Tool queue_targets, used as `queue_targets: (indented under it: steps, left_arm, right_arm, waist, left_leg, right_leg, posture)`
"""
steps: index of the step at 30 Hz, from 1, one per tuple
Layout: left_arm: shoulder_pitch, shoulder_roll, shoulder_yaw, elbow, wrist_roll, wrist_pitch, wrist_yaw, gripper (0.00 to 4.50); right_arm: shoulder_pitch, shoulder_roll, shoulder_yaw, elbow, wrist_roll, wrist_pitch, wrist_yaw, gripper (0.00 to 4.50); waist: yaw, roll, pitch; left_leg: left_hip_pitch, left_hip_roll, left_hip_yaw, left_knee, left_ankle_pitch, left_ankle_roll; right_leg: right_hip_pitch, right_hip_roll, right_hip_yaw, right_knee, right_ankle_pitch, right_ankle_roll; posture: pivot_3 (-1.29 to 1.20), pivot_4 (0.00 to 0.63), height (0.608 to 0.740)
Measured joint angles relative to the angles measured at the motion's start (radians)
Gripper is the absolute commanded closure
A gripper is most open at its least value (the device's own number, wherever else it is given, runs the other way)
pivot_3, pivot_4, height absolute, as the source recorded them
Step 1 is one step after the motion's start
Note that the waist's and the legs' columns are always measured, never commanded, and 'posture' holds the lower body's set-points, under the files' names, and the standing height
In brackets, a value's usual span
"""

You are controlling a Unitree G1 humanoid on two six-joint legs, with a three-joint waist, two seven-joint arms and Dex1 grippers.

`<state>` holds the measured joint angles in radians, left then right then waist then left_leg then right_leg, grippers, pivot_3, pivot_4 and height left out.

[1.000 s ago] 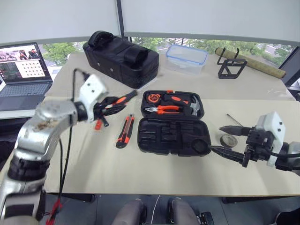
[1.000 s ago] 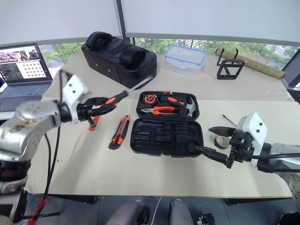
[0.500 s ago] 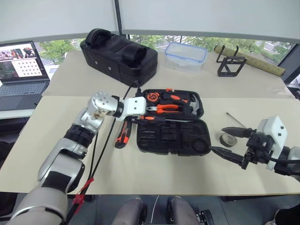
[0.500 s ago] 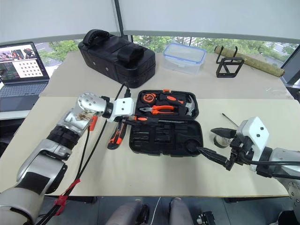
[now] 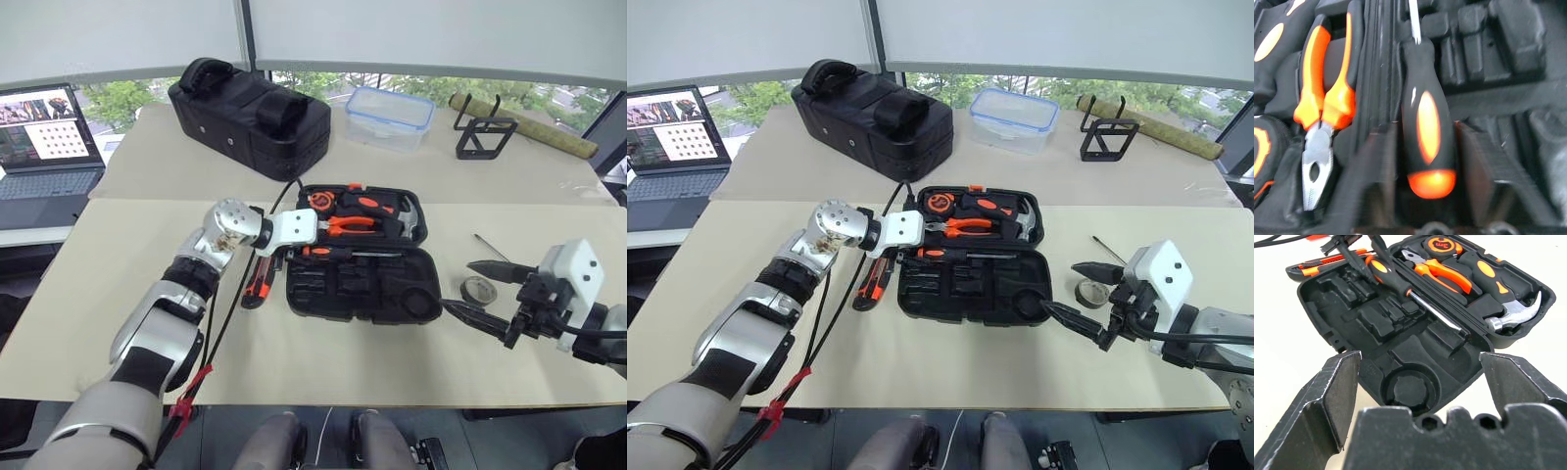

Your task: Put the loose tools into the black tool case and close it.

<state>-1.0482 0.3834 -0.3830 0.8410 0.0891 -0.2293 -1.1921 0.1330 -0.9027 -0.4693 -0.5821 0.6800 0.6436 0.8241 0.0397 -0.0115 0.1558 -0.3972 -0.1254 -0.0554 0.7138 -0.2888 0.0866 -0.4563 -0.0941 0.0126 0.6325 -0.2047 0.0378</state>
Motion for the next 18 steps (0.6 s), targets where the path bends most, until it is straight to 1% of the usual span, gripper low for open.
queue_targets:
  steps: [1, 2, 5, 11, 13, 15, 18]
  left_arm:
    - [-0.009, 0.000, 0.014, -0.003, -0.005, 0.013, -0.005, 0.61]
    - [-0.014, 0.001, 0.021, -0.007, -0.010, 0.017, -0.007, 0.31]
    - [-0.016, -0.002, 0.039, -0.024, -0.017, 0.027, -0.019, 0.74]
    - [-0.018, -0.034, 0.053, -0.019, -0.014, 0.028, -0.032, 2.98]
    - [-0.021, -0.054, 0.052, -0.007, -0.009, 0.019, -0.025, 3.89]
    - [-0.033, -0.075, 0.049, 0.022, 0.007, 0.013, -0.007, 4.45]
    - [-0.046, -0.093, 0.041, 0.051, 0.033, 0.013, 0.015, 4.45]
  right_arm:
    - [0.000, 0.001, 0.000, 0.000, 0.000, 0.000, 0.000, 0.00]
    - [0.000, 0.002, 0.000, 0.000, 0.000, 0.000, 0.000, 0.00]
    - [0.000, 0.008, 0.001, 0.000, 0.000, 0.000, 0.000, 0.00]
    - [-0.002, 0.009, 0.008, 0.000, 0.000, 0.000, 0.000, 0.00]
    - [-0.006, 0.009, 0.010, 0.000, 0.000, 0.000, 0.000, 0.00]
    - [-0.007, 0.009, 0.011, 0.002, 0.000, 0.000, 0.000, 0.00]
    - [-0.007, 0.009, 0.011, 0.003, -0.002, 0.000, 0.000, 0.00]
  waist:
    - [-0.001, 0.000, 0.000]
    - [-0.001, 0.000, 0.000]
    - [-0.001, 0.000, 0.000]
    - [0.000, 0.000, 0.000]
    - [0.000, 0.000, 0.000]
    - [0.000, 0.000, 0.000]
    - [-0.001, 0.000, 0.000]
  left_leg:
    - [0.000, 0.000, 0.000, 0.000, 0.000, 0.000]
    - [0.000, 0.000, 0.000, 0.000, 0.000, 0.000]
    - [0.000, 0.000, 0.000, 0.000, 0.000, 0.000]
    - [0.000, 0.000, 0.000, 0.001, 0.000, 0.000]
    - [0.000, 0.000, 0.000, 0.001, 0.000, 0.000]
    - [0.000, 0.000, 0.000, 0.001, 0.000, 0.000]
    - [0.000, 0.000, 0.000, 0.001, 0.000, 0.000]
  right_leg:
    - [0.000, 0.000, 0.000, 0.000, 0.000, 0.000]
    - [0.000, 0.000, 0.000, 0.000, 0.000, 0.000]
    - [0.000, 0.000, 0.000, 0.001, 0.000, 0.000]
    - [0.000, 0.000, -0.001, 0.001, 0.000, 0.000]
    - [0.000, 0.000, -0.001, 0.001, 0.000, 0.000]
    - [0.000, 0.000, -0.001, 0.001, 0.000, 0.000]
    - [0.000, 0.000, -0.001, 0.001, 0.000, 0.000]
  posture:
    - [0.00, 0.150, 0.722]
    - [0.00, 0.150, 0.722]
    - [0.00, 0.150, 0.722]
    - [0.00, 0.150, 0.722]
    - [0.00, 0.150, 0.722]
    - [0.00, 0.150, 0.722]
    - [0.00, 0.150, 0.722]
